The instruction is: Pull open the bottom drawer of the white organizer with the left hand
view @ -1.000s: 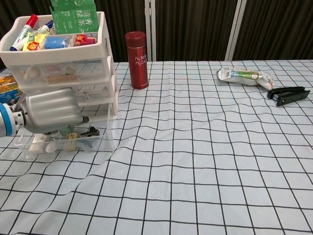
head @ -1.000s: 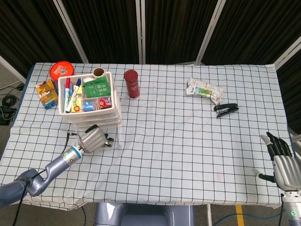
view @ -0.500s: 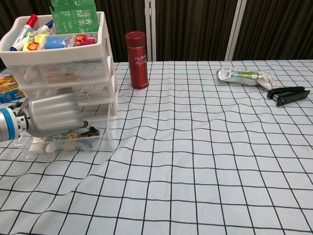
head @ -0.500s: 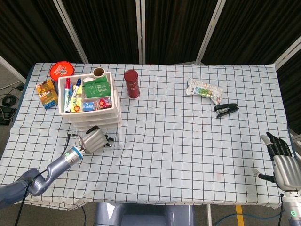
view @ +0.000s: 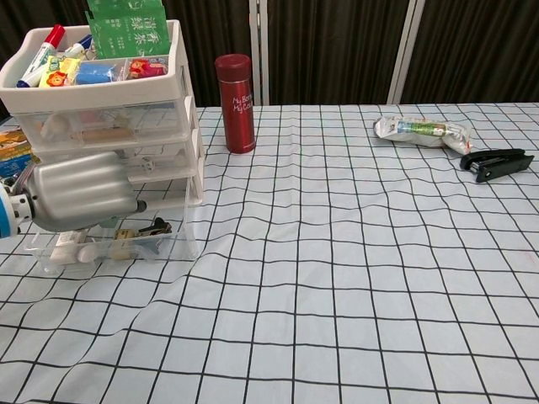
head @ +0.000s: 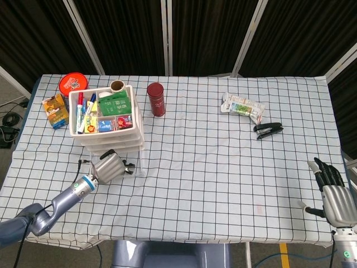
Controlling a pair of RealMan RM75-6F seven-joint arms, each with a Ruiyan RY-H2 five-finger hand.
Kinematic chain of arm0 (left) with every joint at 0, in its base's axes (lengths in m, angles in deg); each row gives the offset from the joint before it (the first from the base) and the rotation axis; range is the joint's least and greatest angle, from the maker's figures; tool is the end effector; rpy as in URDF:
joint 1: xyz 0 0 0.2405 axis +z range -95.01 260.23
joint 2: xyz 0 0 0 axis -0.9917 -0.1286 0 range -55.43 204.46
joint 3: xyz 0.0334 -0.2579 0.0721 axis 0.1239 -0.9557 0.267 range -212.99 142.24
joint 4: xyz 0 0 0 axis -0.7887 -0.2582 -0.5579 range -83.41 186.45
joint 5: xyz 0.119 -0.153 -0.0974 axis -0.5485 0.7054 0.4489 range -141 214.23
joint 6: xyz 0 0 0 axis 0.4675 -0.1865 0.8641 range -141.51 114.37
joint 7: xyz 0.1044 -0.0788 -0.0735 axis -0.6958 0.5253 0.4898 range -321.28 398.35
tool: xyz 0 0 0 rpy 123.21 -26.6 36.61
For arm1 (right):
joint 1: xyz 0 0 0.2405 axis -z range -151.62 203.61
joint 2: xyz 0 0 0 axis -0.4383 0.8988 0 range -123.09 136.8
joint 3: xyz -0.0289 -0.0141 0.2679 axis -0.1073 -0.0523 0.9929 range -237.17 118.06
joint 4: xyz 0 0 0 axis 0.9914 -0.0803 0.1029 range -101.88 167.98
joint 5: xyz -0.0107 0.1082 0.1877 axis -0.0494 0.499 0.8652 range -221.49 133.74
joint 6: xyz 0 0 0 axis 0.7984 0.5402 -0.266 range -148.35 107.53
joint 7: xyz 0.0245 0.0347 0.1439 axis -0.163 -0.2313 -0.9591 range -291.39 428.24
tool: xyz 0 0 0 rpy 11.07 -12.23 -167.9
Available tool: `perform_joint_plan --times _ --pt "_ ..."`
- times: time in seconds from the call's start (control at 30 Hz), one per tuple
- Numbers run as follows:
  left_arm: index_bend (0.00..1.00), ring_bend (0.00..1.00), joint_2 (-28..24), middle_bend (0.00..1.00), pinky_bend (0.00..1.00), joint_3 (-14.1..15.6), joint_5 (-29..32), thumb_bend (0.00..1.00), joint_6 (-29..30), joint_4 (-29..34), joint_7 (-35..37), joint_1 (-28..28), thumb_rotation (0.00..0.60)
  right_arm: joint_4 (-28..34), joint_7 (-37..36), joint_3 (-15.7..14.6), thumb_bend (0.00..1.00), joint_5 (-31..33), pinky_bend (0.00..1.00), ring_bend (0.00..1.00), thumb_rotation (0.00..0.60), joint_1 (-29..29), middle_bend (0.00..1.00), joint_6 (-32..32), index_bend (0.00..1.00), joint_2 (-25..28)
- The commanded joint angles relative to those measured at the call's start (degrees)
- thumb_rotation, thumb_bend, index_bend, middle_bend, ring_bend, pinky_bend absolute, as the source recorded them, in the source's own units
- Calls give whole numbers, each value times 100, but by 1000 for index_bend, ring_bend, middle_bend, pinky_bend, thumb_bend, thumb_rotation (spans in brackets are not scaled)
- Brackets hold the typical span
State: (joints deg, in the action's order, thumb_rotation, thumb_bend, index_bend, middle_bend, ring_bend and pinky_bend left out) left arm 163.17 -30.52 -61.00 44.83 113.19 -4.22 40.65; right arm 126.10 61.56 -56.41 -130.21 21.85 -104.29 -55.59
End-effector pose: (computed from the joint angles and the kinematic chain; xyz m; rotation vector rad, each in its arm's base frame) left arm -0.2295 0.3455 -0.0281 -2.1896 0.3686 -0.4072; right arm -0.3279 -0.1857 0.1649 1.3533 -0.9990 0.9708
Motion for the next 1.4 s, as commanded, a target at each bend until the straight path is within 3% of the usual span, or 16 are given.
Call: perform_joint_plan --times 0.03,0.4,0.7,1.03,1.4 --pt "610 906 -251 991 812 -58 -60 470 299 345 -86 85 600 6 10 -19 30 -27 0 0 600 2 0 1 30 -3" --pt "619 906 -1188 991 812 -169 -200 470 1065 1536 -256 406 600 42 -31 -33 30 -102 0 0 600 53 0 -116 30 32" --pt "620 906 -1841 991 812 -88 -322 469 1830 1808 96 934 600 49 55 -44 30 -120 0 0 600 56 0 -121 30 5" --pt "616 906 -1561 991 812 -13 37 468 2118 819 1429 1515 600 58 217 -65 30 -117 0 0 600 53 0 -92 30 -54" --pt "554 906 -772 991 811 -165 592 468 1776 -416 2821 1759 600 53 318 -71 30 -92 0 0 600 33 0 -37 30 -100"
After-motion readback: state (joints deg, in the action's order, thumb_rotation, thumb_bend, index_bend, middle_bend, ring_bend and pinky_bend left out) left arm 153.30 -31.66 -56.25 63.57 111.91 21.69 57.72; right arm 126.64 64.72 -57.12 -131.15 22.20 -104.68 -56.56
